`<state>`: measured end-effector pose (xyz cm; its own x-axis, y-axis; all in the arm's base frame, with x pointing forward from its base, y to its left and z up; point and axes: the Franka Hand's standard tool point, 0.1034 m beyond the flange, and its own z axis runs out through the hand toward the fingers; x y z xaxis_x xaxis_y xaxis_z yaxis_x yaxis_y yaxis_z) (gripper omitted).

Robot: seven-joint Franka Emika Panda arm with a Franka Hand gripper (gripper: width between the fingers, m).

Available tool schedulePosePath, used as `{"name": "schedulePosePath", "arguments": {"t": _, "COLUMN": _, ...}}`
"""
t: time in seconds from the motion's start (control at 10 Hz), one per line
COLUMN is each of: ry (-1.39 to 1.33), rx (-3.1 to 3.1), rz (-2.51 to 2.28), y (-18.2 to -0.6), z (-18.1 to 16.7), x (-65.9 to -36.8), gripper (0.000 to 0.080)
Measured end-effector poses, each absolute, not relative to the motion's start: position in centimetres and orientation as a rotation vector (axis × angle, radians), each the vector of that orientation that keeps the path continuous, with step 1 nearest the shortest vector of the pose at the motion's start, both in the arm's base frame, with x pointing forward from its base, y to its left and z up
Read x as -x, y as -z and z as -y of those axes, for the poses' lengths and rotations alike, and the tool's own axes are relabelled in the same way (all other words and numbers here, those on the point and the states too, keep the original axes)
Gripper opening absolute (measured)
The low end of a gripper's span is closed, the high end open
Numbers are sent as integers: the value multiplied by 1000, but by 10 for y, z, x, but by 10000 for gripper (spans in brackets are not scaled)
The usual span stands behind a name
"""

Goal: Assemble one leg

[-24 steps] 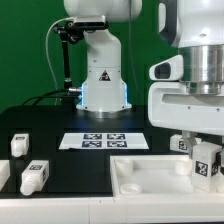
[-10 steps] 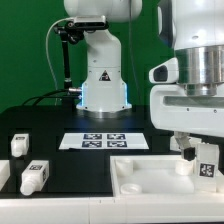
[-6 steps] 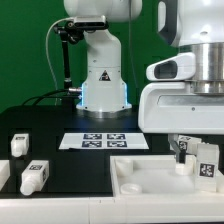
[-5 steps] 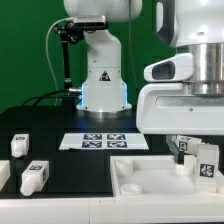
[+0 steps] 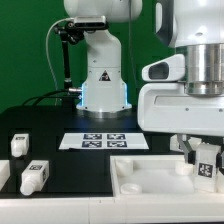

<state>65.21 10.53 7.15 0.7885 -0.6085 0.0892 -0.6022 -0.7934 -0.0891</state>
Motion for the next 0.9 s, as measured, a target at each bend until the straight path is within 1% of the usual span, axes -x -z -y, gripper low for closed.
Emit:
{"name": "schedulePosePath", "arguments": {"t": 0.3, "ry": 138, "rx": 2597, "rz": -1620, "y": -70, "z": -99, "x": -648, "gripper": 289}}
{"name": "schedulePosePath", "arguments": {"t": 0.4, "ry": 108, "rx": 2393, "rz": -1908, "y": -70, "z": -100, "x": -645, "gripper": 289}}
{"name": "schedulePosePath", "arguments": {"t": 0.5, "ry": 77, "rx": 2232, "rz": -2079, "y": -70, "z": -98, "x": -643, "gripper": 289}}
{"name": "schedulePosePath", "arguments": {"t": 0.7, "ry": 50, "rx": 2041, "rz": -2252, "y": -70, "z": -99, "x": -640, "gripper": 290}}
{"name": "schedulePosePath", "arguments": {"t": 0.9, "ry": 51, "rx": 2056, "rz": -2240, "y": -70, "z": -98, "x": -640, "gripper": 297}}
